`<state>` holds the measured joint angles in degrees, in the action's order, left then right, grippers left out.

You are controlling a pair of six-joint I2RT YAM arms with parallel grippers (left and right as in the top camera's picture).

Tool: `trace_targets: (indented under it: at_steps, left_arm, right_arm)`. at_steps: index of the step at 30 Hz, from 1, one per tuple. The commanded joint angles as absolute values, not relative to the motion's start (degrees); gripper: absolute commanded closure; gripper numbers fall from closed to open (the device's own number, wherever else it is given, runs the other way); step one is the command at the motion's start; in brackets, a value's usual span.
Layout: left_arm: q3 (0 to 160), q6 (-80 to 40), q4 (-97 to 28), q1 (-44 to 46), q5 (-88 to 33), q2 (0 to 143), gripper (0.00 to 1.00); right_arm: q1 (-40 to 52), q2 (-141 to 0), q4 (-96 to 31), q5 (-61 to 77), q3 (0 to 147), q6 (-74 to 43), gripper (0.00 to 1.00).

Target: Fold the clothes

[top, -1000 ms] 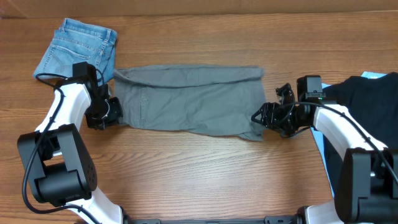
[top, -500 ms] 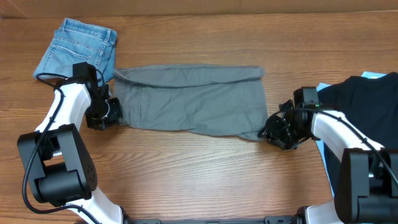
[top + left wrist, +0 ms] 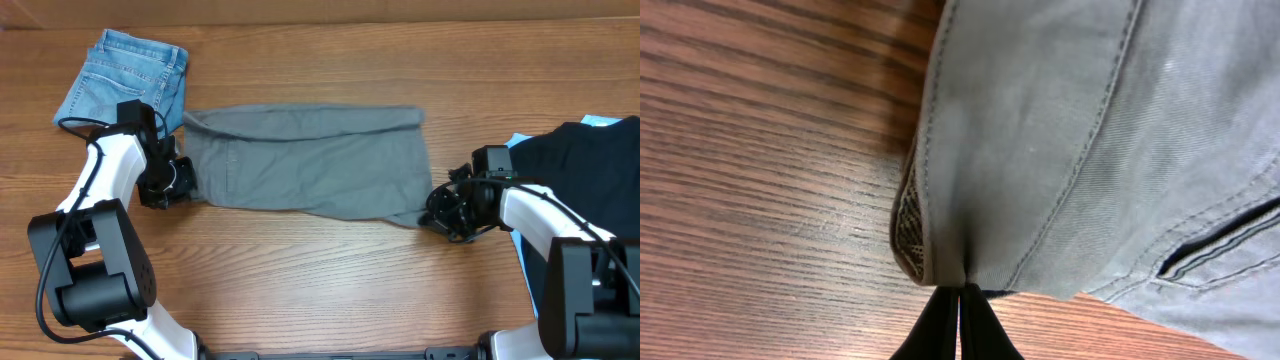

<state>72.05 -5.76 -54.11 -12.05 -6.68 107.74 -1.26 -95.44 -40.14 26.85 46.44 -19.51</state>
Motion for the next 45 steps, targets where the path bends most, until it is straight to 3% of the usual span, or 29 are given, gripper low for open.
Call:
trace_targets:
  at_steps: [1,11,13,14,15,16,17,24,27,31,36,45]
  left_arm:
    - [73.4,-4.9,-54.4,-13.1,-6.9,108.1,0.96]
    - [73.6,-5.3,-56.5,-17.1,-7.2,108.1,0.96]
    - [73.6,-5.3,-56.6,-17.1,-7.6,108.1,0.77]
    - [73.6,-5.3,-56.6,-17.1,-7.8,108.1,0.72]
    - [73.7,-5.3,-56.6,-17.1,-8.1,108.1,0.7]
    - [73.7,-5.0,-56.5,-17.0,-9.1,108.1,0.69]
    - [73.7,-5.1,-56.6,-17.0,-10.0,108.1,0.69]
    - [77.2,0.2,-56.4,-15.9,-20.6,108.1,0.69]
    - [79.5,1.4,-56.1,-14.7,-22.7,108.1,0.85]
    - [80.4,2.9,-55.8,-13.3,-22.9,108.1,0.95]
    - [80.4,6.2,-56.7,-10.2,-23.0,108.1,0.96]
    - [80.4,6.2,-57.6,-7.7,-21.0,108.1,0.96]
  right_arm:
    - [-3.4,-93.7,-44.2,15.3,51.0,-19.7,0.96]
    - [-3.9,-92.8,-54.6,3.0,55.2,-21.7,0.96]
    - [-3.9,-92.8,-54.6,4.3,55.2,-21.1,0.95]
    - [-3.9,-92.8,-54.5,5.3,55.2,-20.5,0.86]
    - [-3.9,-92.8,-54.5,5.6,55.2,-20.6,0.69]
    - [-3.9,-92.8,-54.6,5.5,55.2,-20.6,0.61]
    - [-4.0,-92.7,-54.6,5.4,55.3,-20.6,0.61]
    - [-4.3,-90.9,-55.7,6.0,59.4,-20.0,0.64]
    - [-4.3,-87.8,-55.1,11.0,64.2,-17.6,0.71]
    - [-4.3,-87.6,-47.4,19.0,65.1,-19.5,0.84]
    - [-4.2,-92.1,-37.4,19.2,63.8,-25.8,0.96]
    - [-0.3,-107.6,-22.1,19.6,63.8,-36.0,0.96]
